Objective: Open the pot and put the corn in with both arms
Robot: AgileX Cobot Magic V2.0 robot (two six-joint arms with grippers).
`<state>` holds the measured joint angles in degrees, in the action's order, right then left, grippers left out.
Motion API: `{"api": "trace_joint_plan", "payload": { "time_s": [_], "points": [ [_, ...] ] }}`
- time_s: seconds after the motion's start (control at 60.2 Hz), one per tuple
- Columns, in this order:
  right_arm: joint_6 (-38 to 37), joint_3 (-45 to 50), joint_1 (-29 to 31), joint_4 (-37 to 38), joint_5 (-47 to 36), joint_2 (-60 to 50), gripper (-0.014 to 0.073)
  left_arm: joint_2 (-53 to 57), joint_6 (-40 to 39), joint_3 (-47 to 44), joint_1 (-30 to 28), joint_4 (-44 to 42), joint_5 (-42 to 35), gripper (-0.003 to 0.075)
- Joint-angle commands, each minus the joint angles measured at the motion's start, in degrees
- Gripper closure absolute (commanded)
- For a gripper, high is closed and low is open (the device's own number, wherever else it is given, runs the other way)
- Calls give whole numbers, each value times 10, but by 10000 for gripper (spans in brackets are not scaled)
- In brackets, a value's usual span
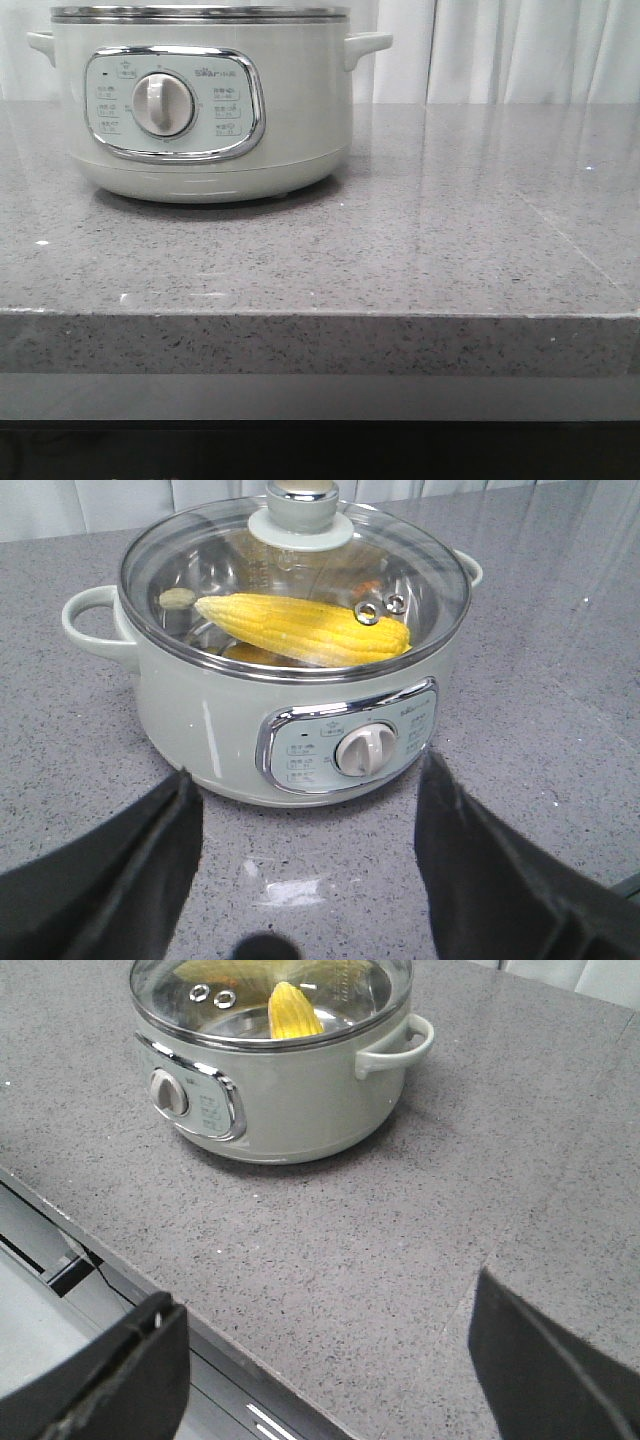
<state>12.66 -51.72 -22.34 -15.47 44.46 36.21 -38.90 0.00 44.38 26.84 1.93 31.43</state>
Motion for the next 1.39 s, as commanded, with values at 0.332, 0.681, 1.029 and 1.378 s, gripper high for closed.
{"api": "trace_joint_plan", "payload": {
  "time_s": [0.332,0.681,1.029,1.378],
  "points": [
    [6,-14,2,-6,-41,0,43,2,-5,14,5,5,-47,512],
    [6,-14,2,-6,-40,0,590,2,-5,14,5,5,-46,727],
    [6,-14,2,-6,-43,0,662,2,-5,14,5,5,-46,741],
    [6,-14,2,-6,-42,0,662,17,-5,-9,-8,0,-64,741]
  ]
}}
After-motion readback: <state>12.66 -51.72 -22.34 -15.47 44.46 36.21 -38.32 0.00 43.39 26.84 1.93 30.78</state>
